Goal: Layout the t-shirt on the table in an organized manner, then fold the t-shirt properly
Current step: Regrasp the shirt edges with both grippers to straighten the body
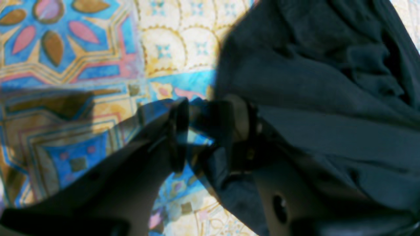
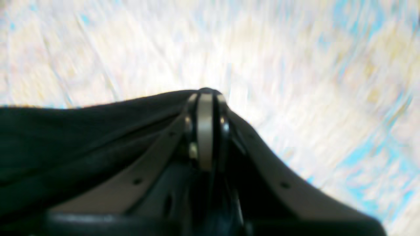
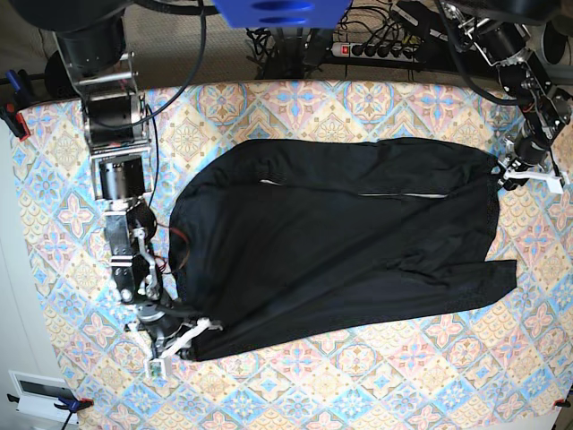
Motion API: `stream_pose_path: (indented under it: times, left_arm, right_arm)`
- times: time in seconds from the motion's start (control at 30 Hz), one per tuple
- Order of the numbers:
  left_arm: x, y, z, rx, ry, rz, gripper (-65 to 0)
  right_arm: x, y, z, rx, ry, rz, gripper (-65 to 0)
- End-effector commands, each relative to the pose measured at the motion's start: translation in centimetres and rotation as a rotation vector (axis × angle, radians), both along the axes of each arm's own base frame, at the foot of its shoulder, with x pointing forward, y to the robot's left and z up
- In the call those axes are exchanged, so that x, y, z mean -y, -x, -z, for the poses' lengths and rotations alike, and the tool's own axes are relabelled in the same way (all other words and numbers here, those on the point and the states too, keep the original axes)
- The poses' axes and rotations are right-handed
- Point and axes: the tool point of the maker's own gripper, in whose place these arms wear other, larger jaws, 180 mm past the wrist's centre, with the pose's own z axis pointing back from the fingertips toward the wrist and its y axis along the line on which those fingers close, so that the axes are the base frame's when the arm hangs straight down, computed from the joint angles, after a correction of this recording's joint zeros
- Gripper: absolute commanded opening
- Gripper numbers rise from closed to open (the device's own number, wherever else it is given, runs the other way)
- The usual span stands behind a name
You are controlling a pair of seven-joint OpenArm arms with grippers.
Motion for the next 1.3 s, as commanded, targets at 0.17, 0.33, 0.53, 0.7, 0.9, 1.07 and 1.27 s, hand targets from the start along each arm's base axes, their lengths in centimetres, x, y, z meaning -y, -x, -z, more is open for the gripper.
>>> stream_pose_path:
  times: [0.17,0.33,0.53,0.7,0.9,1.07,1.27]
  left_arm:
    - [-1.0,-2.9,-3.3,0.102,-0.035,0.001,-45.6]
    - [-1.0,-4.5,-4.7,0.148,-0.034,-0.001,-45.6]
    - [-1.4,-6.5,-6.5,0.185,-0.062,-0.004,-45.6]
    - [-2.1,-8.1,-7.9,0.178,-0.145,-0.001,-45.6]
    - [2.1,-11.6,-8.1,0.140,-0.219,0.163,-45.6]
    - [6.3,-13.3,-6.7,0.095,-0.331,0.324,-45.6]
    - [10.5,-13.9,-2.5,0.004,-0.478,0.511,-45.6]
  right_arm:
    - [2.8,-2.4,-3.8,0.073,0.012,0.056,-65.0]
    - [3.5,-3.0,-4.3,0.109,0.012,0.073,-64.8]
    - [3.6,-3.0,-4.3,0.106,0.020,0.072,-54.0]
    - [3.5,-2.4,-3.0,0.057,0.028,0.065,-45.6]
    - [5.8,0.4,-1.2,-0.035,0.102,0.062,-46.0]
    - [7.6,4.6,4.2,-0.165,0.152,0.062,-45.7]
    - [8.1,8.6,9.2,-0.275,0.169,0.055,-45.6]
